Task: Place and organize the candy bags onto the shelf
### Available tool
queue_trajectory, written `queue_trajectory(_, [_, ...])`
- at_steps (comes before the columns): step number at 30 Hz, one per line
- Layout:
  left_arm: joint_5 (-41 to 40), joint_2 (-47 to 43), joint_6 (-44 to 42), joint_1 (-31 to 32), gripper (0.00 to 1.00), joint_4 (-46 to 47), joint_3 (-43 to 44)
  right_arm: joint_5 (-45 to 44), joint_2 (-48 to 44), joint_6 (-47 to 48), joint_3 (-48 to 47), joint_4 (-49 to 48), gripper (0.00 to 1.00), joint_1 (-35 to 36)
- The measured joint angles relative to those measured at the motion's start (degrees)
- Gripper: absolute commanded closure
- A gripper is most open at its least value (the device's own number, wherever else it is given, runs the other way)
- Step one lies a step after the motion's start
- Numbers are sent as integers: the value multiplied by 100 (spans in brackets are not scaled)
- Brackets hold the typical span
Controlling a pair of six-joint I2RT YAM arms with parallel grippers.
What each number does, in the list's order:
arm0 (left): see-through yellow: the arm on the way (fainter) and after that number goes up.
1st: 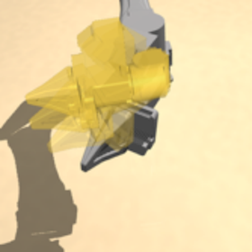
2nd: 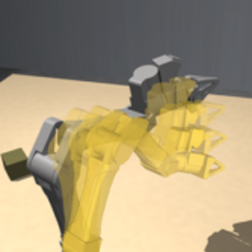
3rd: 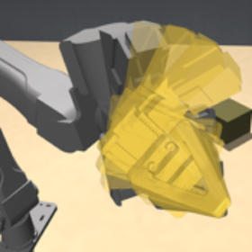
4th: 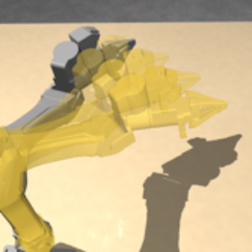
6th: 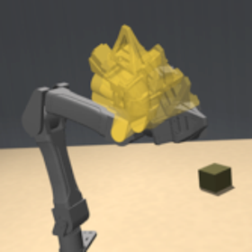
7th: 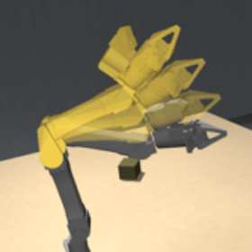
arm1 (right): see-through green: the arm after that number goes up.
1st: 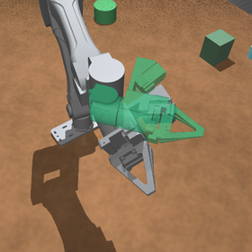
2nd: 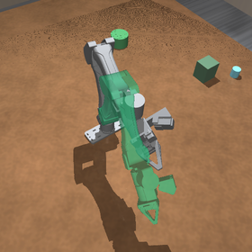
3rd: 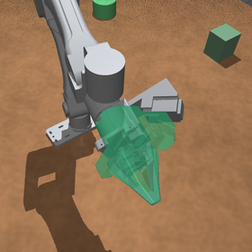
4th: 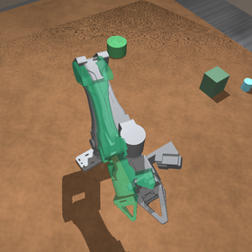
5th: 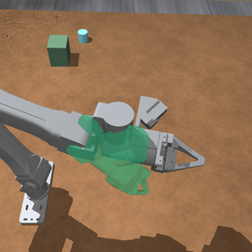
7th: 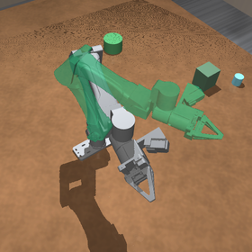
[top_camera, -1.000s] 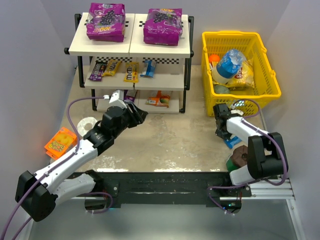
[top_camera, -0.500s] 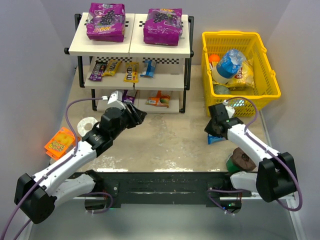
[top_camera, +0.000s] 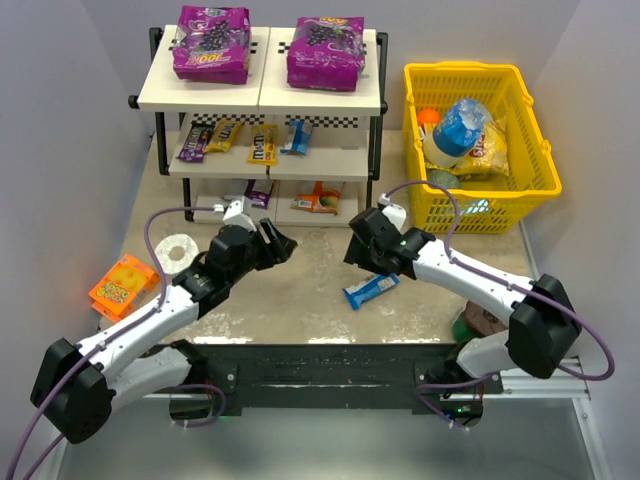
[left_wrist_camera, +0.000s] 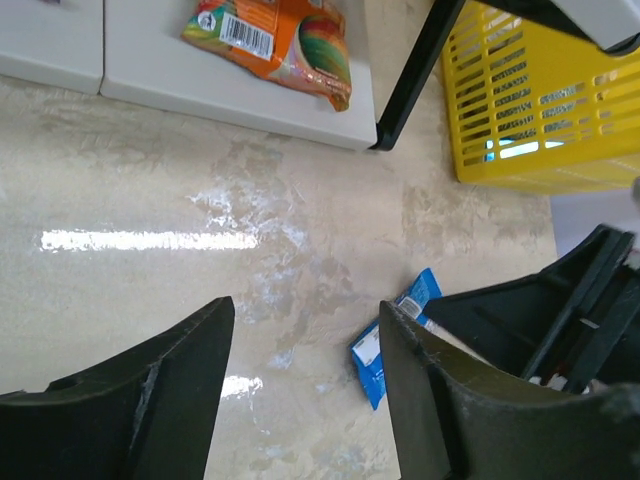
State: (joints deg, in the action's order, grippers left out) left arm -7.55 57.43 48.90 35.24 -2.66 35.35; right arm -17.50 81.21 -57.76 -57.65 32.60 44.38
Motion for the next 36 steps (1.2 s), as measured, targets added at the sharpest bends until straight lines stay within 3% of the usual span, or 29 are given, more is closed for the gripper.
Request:
queue_trajectory(2, [111, 7, 2, 0, 32, 136, -179, -179, -70, 35, -22, 90, 43, -15])
queue_trajectory(6, [498, 157, 11, 0, 32, 555, -557, -518, -192, 197, -20, 181, 64, -59])
queue_trajectory(9, [898, 472, 66, 0, 33, 975, -804, -579, -186, 365, 37, 131, 75, -142])
queue_trajectory(14, [1425, 1353, 271, 90, 33, 1646, -986, -494, -68, 702, 415, -140, 81, -511])
queue_trajectory(20, [1637, 1982, 568, 616, 33, 2347, -984, -74, 267, 990, 822, -531, 83, -1043])
queue_trajectory(36, [1862, 3460, 1670, 1381, 41, 4175, -962, 339, 393, 984, 1427, -1222, 87, -1032])
